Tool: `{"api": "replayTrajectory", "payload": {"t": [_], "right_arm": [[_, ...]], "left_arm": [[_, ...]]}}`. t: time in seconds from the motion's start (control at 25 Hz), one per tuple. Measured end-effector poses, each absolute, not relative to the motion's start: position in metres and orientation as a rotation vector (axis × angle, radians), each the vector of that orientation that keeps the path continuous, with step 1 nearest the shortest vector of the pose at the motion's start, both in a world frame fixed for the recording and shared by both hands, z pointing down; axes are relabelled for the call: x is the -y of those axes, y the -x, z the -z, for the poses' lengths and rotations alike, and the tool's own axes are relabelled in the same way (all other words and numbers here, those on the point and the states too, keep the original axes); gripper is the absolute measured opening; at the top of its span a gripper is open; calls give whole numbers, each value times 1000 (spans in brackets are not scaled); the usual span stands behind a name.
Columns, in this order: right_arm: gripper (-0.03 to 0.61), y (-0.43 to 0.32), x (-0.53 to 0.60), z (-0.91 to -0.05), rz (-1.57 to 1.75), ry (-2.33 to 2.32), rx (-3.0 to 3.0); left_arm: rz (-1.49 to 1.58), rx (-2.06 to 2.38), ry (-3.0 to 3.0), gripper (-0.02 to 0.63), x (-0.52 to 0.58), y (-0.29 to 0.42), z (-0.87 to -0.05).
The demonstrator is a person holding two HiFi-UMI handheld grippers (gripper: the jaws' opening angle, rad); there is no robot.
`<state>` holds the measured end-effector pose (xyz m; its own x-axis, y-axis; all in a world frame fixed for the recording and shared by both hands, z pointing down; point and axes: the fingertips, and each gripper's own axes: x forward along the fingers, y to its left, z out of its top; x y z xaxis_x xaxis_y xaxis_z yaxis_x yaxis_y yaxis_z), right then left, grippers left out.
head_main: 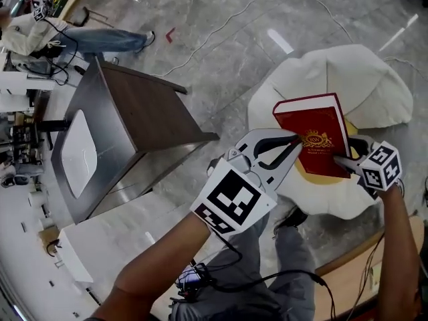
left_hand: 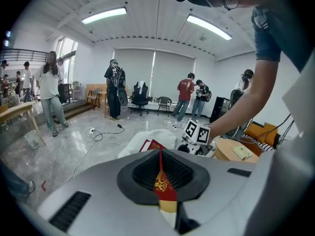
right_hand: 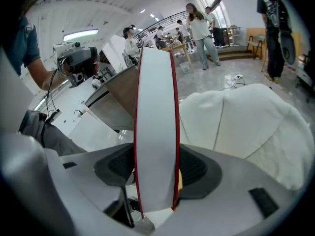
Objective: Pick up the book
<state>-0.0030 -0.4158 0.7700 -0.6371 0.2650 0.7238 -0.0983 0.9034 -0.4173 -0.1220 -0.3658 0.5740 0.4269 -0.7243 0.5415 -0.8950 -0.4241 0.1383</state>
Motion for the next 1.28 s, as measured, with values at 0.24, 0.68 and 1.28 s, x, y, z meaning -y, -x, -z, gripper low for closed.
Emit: {"api": "replayTrajectory", "payload": {"t": [0.24, 0.68, 1.28], "right_arm": [[268, -24, 406, -724, -596, -46, 2271], [268, -57, 390, -634, -647, -321, 2404], [268, -81, 362, -513, -620, -629, 2604]], "left_arm": [[-582, 1381, -2314, 17, 369, 102, -539], [-582, 1384, -2379, 17, 364, 81, -475], [-538, 1409, -2457, 17, 346, 65, -404]]}}
